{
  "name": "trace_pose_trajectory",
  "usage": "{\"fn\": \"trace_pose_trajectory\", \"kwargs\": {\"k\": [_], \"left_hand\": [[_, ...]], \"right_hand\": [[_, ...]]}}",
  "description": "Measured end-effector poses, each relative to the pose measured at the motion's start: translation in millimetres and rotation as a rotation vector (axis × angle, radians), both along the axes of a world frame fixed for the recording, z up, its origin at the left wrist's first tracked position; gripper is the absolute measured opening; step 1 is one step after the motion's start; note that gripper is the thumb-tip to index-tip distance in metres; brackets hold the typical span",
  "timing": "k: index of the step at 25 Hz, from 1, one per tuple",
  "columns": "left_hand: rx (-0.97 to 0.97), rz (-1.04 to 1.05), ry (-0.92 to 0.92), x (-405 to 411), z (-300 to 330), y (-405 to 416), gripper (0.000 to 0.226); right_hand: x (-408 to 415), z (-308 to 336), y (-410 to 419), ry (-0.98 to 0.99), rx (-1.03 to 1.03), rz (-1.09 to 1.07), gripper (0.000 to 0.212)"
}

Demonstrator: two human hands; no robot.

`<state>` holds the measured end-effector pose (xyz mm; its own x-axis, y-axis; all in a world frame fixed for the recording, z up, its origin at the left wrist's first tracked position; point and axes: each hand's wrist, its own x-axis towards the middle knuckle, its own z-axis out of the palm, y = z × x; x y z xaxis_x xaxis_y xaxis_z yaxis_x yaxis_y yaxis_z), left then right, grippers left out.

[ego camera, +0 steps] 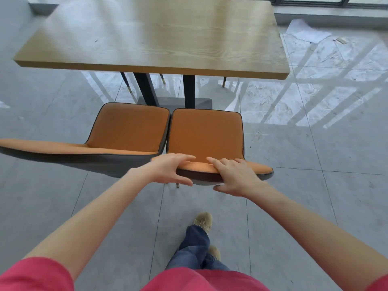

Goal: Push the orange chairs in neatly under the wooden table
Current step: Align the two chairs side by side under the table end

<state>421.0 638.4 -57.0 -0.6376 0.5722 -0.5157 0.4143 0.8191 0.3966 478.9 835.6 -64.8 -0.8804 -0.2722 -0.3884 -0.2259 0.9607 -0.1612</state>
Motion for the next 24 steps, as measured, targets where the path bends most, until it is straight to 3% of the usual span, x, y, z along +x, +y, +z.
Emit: {"fn": "trace_pose_trajectory", "kwargs": {"k": [5, 10, 14, 17, 20, 24], "left_hand": [[-0.004, 0.296, 0.177, -4.4, 9.1, -63.1, 0.059], [-0.508, 0.244, 0.321, -18.0, 9.5, -110.7, 0.073], [-0.695, 0.229, 0.293, -28.2, 4.3, -153.6, 0.083], [-0.639, 0.150, 0.276, -39.4, -4.1, -179.6, 0.065], [-0.496, 0.051, 0.377, -50.4, -10.6, -190.5, 0.038], [-0.388, 0.014, 0.434, -57.0, -18.1, -190.7, 0.031]], "right_hand": [[0.4, -12.6, -54.1, 0.148, -0.044, 0.026, 0.078], [-9.1, -17.7, -76.2, 0.196, -0.065, -0.021, 0.067], [-15.4, -17.2, -73.2, 0.254, -0.052, 0.063, 0.052], [-17.8, -22.2, -74.8, 0.389, -0.017, 0.121, 0.053], [-21.2, -31.6, -77.2, 0.486, 0.047, 0.152, 0.052], [-32.2, -34.7, -86.8, 0.522, 0.034, 0.120, 0.050]]}}
